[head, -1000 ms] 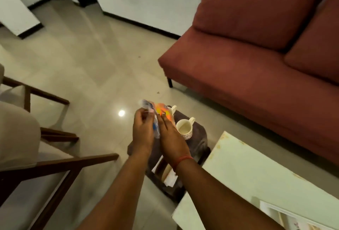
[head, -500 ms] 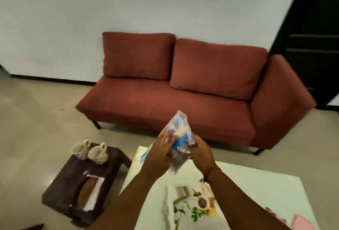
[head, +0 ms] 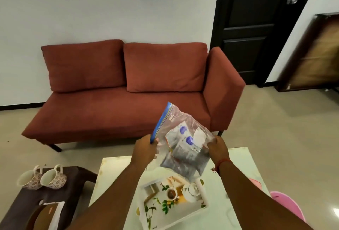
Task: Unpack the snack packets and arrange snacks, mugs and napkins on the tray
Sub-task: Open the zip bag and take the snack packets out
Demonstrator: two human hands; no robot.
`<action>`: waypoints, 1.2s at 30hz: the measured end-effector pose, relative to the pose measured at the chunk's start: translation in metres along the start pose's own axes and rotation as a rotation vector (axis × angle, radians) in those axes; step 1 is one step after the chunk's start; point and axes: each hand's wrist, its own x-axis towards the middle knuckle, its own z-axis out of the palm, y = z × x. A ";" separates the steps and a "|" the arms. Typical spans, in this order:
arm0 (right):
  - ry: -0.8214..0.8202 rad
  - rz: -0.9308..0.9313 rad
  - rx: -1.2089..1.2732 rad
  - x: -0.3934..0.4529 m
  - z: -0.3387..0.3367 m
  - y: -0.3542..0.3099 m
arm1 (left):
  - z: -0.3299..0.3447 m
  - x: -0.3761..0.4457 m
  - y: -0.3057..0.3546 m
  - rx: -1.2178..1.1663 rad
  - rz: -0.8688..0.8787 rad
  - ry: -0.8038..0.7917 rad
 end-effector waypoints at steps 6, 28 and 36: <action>-0.014 -0.151 -0.285 -0.040 0.055 -0.005 | -0.007 0.004 0.006 -0.132 -0.154 -0.243; -0.199 -0.334 -0.496 -0.128 0.184 -0.010 | -0.025 -0.010 -0.051 -0.038 -0.117 -0.133; -0.221 -0.390 -0.415 -0.118 0.139 -0.013 | 0.002 -0.026 -0.025 -0.125 -0.144 -0.010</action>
